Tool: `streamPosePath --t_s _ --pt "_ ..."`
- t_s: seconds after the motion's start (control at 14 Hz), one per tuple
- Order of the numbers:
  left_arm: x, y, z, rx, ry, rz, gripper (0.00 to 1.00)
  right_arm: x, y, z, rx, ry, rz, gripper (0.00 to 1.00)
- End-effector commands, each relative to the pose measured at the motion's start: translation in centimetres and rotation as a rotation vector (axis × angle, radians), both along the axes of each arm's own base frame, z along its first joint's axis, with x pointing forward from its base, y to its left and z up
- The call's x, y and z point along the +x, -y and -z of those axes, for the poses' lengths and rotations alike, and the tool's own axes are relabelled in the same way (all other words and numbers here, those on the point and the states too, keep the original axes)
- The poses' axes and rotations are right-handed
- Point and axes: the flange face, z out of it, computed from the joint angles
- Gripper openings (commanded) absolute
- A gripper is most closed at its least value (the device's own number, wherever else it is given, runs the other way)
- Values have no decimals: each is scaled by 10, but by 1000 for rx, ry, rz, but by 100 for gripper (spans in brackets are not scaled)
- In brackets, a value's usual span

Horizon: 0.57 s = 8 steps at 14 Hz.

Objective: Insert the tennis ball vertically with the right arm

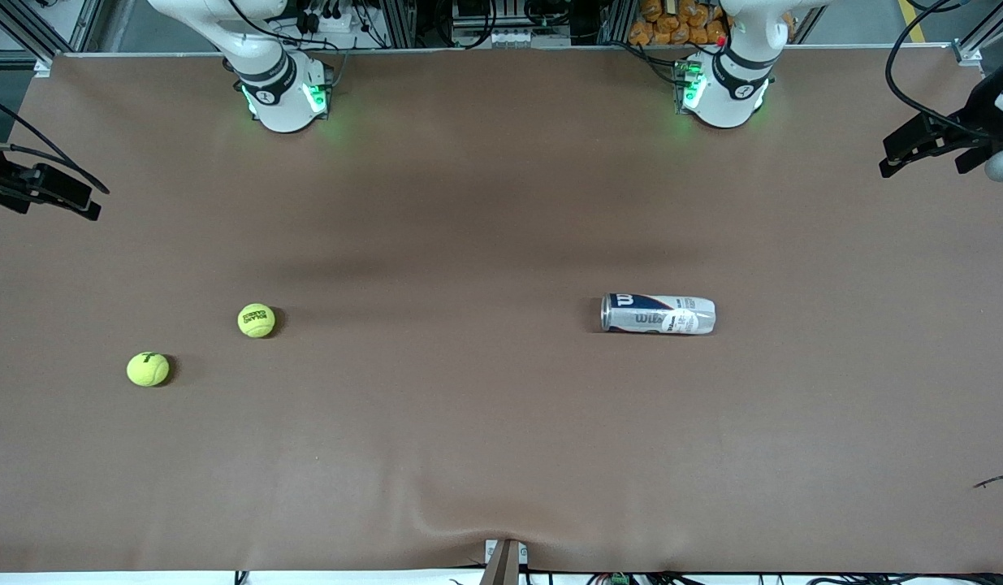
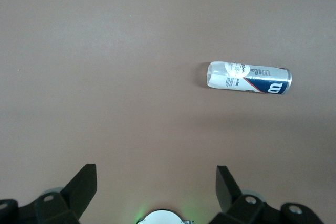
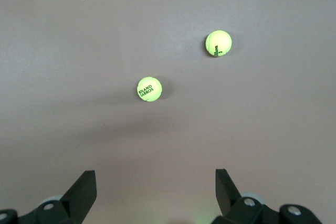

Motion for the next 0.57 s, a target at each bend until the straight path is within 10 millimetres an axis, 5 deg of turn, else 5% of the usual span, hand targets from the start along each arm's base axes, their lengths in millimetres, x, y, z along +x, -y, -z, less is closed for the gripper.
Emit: streamPosePath --t_s 0.0,0.5 --pt "-3 -1 -3 -13 7 15 100 0 -4 -6 8 4 6 100" --pt "15 -5 2 -18 1 19 100 0 -5 -6 9 4 -3 100"
